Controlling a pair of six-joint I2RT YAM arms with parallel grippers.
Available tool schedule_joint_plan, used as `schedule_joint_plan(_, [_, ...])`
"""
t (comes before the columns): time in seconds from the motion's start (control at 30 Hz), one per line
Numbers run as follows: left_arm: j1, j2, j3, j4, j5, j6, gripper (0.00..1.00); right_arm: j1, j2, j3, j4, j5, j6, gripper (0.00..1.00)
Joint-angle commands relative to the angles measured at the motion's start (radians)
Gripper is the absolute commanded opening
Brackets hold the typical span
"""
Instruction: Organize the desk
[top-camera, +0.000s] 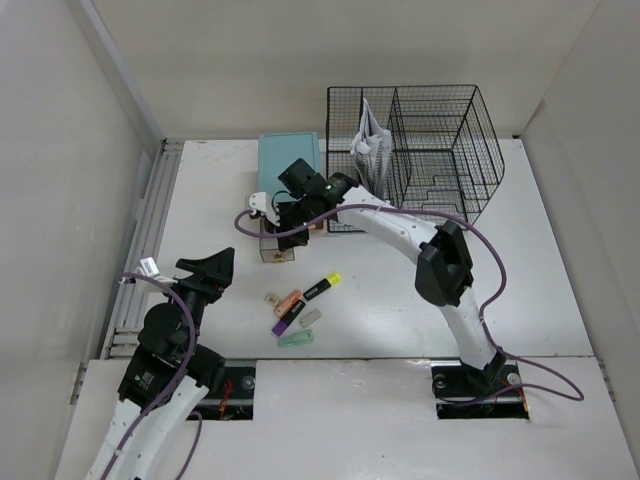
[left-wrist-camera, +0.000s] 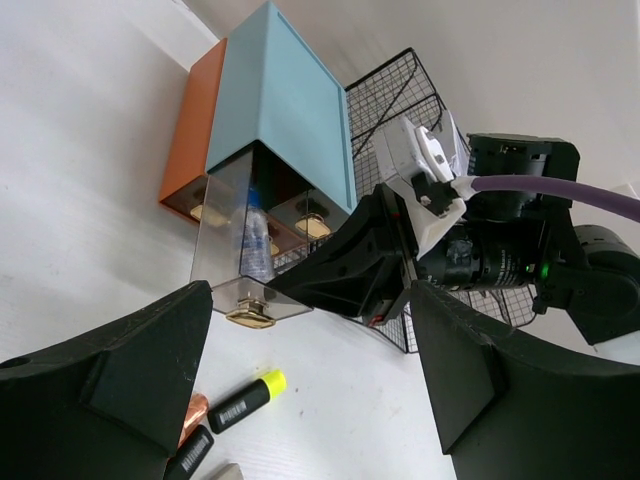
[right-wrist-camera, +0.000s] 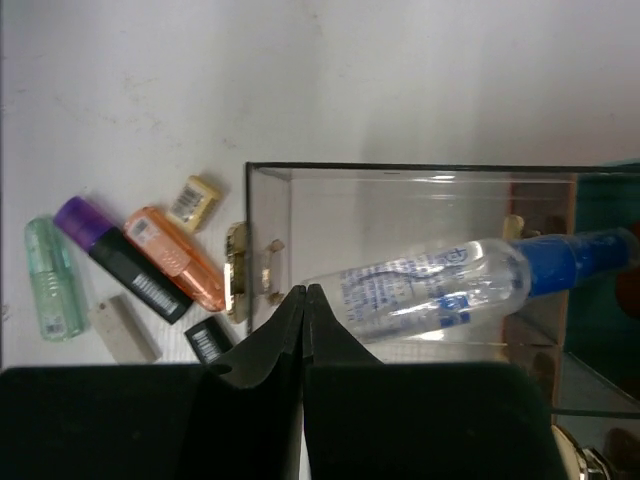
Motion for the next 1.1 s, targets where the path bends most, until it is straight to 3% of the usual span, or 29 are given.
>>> schedule_joint_plan(0.0, [-0.006,-0.016,-0.010,0.020,0.003,-0.003,0.77,0.015,-0.071,-0.025,0.127,0.085,0.034,0.01])
schedule_joint_plan(0.13, [-0.006,-0.016,-0.010,0.020,0.003,-0.003,0.77,0.015,-0.192,-0.142,0.310,0.225,0.091,0.11])
schedule_joint_plan(0.23, [-0.006,-0.016,-0.010,0.020,0.003,-0.003,0.77,0.015,-0.235,-0.165,0.367,0.258,0.103,0.11])
schedule_joint_plan(0.4, [-0.006,-0.016,0.018,0.020,-0.017,0.017,0.77,0.015,-0.281,-0.188,0.407,0.169,0.103,0.00])
schedule_joint_plan(0.5, [-0.006,-0.016,0.037,0.010,-0.017,0.026,0.77,0.015,-0.272,-0.170,0.263,-0.033,0.048,0.00])
schedule_joint_plan(0.57, [-0.006,-0.016,0.038,0.001,-0.017,0.026,0.77,0.015,-0.219,-0.095,0.130,-0.189,-0.077,0.00])
schedule_joint_plan(0.73, [-0.006,-0.034,0.038,-0.008,-0.017,0.026,0.76,0.015,-0.058,0.114,-0.350,-0.318,-0.381,0.00])
schedule_joint_plan(0.87, [-0.006,-0.034,0.038,-0.008,-0.017,0.026,0.69,0.024,-0.030,0.077,-0.352,-0.304,-0.391,0.00])
schedule_joint_plan(1.0, [-0.006,-0.034,0.038,-0.008,-0.017,0.026,0.69,0.024,-0.030,0.033,-0.254,-0.241,-0.300,0.00])
schedule_joint_plan(1.07, [-0.006,-0.034,0.038,-0.008,-0.017,0.026,0.74,0.033,-0.030,0.016,-0.181,-0.191,-0.257,0.00])
